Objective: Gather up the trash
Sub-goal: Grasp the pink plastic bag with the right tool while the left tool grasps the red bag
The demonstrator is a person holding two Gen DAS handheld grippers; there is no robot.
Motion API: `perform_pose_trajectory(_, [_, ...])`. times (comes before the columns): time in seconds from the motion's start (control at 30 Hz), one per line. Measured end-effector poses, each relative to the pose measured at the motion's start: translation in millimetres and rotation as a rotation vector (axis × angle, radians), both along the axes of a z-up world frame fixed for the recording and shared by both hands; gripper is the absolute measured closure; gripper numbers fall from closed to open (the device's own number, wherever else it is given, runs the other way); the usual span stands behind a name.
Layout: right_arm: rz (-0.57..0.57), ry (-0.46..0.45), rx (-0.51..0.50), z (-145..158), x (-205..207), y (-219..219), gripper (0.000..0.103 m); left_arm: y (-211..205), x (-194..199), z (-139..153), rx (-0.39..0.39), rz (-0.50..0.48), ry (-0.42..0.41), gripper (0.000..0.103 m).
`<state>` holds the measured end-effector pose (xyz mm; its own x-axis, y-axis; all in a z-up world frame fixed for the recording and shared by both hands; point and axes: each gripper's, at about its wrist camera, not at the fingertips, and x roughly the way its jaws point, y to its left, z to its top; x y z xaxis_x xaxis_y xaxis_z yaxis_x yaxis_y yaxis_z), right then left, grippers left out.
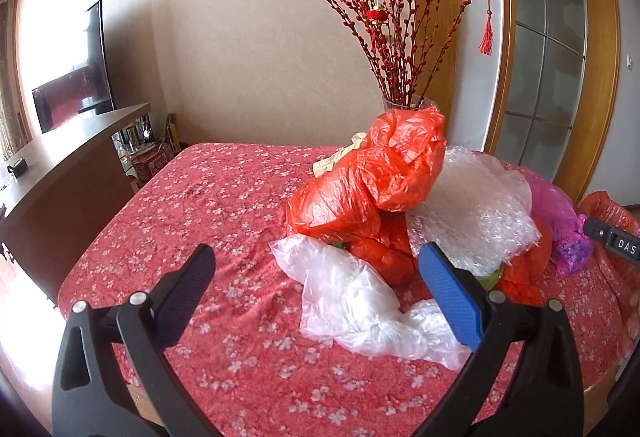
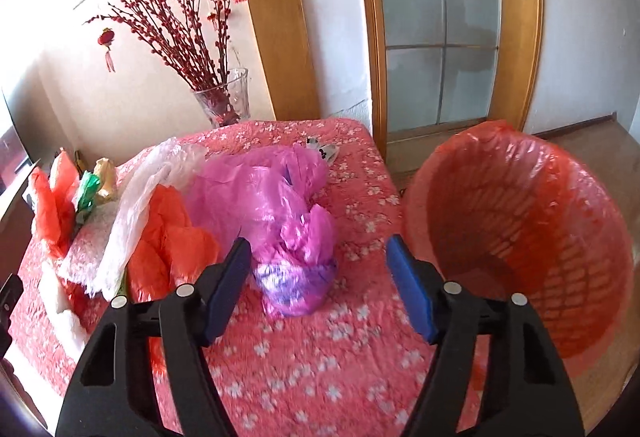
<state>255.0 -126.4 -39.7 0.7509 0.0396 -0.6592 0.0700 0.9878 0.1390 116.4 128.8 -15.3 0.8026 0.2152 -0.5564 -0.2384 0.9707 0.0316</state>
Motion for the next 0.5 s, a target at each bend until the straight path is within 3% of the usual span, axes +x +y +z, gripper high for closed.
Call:
perform_pose_trajectory(0.13, [0.025,0.035,0.006,-11.0,16.9,5.5,0.039,5.9,12.8,-1.4,-0.012,-0.019,0.010,0.005])
perform_pose_trajectory(0.27, [0.054,0.088,-0.002,-25.8,27.4,11.0,0.056,7.7,25.9,-3.3,-0.022,-0.046,0.015,0.009])
perform_pose_trajectory(0.4, [0.071,0.081,-0.015,-29.8,26.0,12.9,0.071,5.5,38.9,-4.8,-0.003,-0.058,0.022,0.014])
perform_pose_trajectory(0.5, [0.073,0.059,-0.025,-25.3,21.7,10.6,0.075,5.6,49.8,-3.5,-0.002,-0.069,0.031,0.017])
